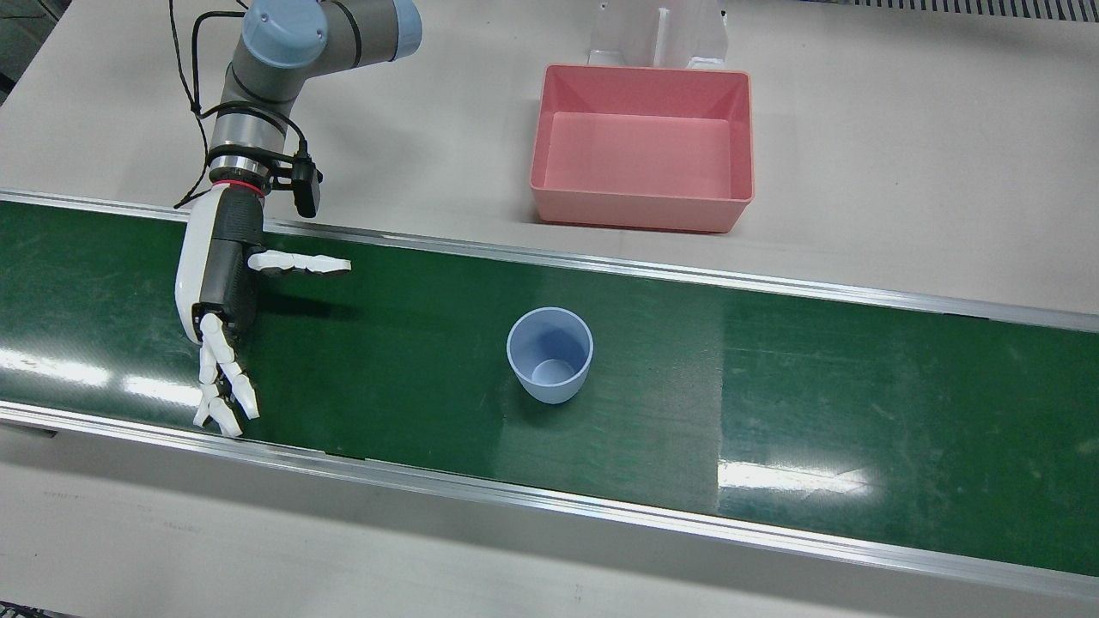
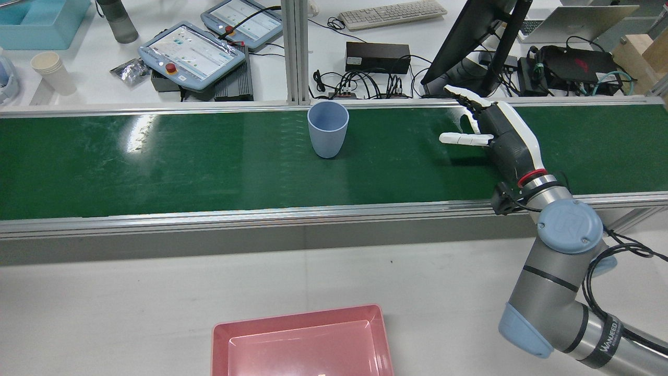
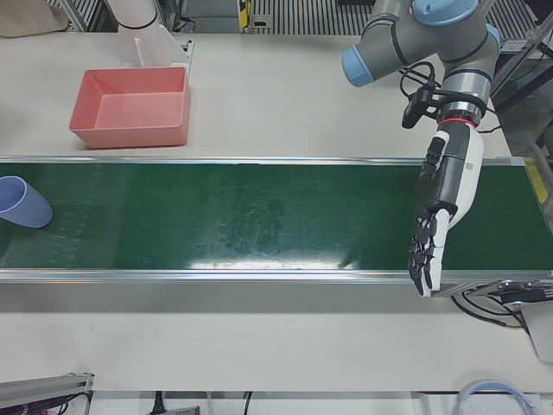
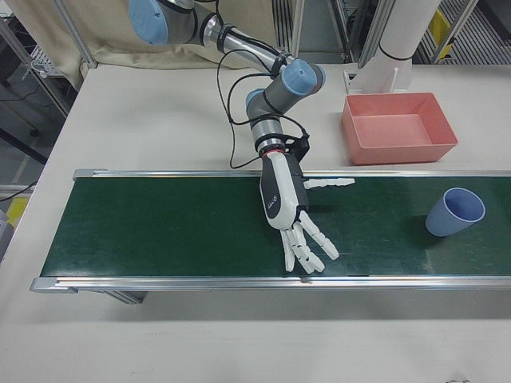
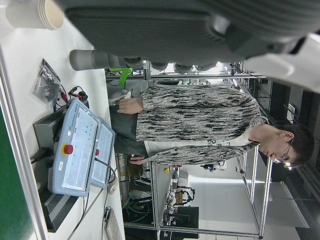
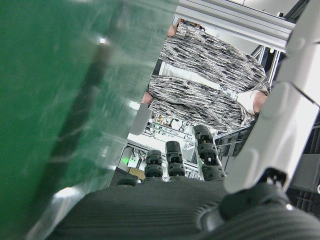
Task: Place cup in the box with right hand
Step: 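Hold the open right hand in the cup's path on the belt, then close the right hand fingers around the light blue cup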
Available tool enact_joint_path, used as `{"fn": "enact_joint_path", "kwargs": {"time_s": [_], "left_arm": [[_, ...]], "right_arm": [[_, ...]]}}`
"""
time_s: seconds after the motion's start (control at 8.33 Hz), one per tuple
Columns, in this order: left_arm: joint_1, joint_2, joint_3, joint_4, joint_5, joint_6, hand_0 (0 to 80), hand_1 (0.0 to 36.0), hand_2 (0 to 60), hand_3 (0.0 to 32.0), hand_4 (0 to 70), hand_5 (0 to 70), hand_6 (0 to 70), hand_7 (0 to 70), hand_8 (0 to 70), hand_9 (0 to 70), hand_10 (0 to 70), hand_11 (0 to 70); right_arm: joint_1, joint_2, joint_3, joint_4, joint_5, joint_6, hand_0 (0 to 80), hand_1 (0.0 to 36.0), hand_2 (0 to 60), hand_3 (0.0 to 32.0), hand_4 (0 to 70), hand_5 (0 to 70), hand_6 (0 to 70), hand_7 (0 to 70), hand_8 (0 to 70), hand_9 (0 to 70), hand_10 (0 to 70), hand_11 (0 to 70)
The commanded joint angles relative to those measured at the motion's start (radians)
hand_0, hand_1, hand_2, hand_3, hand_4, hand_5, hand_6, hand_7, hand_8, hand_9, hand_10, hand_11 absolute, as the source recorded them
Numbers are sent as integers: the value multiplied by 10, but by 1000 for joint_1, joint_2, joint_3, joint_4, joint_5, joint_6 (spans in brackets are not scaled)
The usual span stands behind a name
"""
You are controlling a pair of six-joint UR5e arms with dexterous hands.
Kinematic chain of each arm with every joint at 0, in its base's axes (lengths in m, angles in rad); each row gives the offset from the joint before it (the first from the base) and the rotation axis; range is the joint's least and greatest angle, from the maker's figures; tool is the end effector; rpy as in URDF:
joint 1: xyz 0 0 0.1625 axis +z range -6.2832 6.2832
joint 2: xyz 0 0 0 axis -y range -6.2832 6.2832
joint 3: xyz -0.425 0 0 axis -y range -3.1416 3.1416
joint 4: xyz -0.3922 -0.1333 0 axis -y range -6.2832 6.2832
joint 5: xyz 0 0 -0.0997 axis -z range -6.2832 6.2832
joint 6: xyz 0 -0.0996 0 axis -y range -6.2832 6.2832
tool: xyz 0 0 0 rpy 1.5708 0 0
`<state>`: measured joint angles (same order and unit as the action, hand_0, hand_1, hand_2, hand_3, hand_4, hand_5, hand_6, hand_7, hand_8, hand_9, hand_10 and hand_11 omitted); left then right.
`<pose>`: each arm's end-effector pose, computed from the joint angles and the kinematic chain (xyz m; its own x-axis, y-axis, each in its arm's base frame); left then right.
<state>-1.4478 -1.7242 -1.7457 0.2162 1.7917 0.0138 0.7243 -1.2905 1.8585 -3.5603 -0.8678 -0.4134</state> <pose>-0.0439 -0.5535 0.5443 -0.9417 -0.3342 -0.0382 -0.0007 0.1156 -0.9933 -0.2721 -0.5047 0.4472 -0.9462 0.0957 0.3092 -0.2934 0.1496 -0.9442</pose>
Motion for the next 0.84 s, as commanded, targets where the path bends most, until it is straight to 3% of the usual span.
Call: {"fn": "enact_joint_path", "kwargs": {"time_s": [0.0, 0.72], "left_arm": [[0, 0, 0, -1, 0, 0, 0, 0, 0, 0, 0, 0, 0, 0, 0, 0, 0, 0], [1, 0, 0, -1, 0, 0, 0, 0, 0, 0, 0, 0, 0, 0, 0, 0, 0, 0]], "right_arm": [[-17, 2, 2, -3, -5, -7, 460, 124, 46, 0, 0, 44, 58, 213, 72, 129, 0, 0], [-22, 8, -1, -3, -3, -19, 461, 128, 56, 0, 0, 42, 63, 233, 73, 133, 0, 0]]}}
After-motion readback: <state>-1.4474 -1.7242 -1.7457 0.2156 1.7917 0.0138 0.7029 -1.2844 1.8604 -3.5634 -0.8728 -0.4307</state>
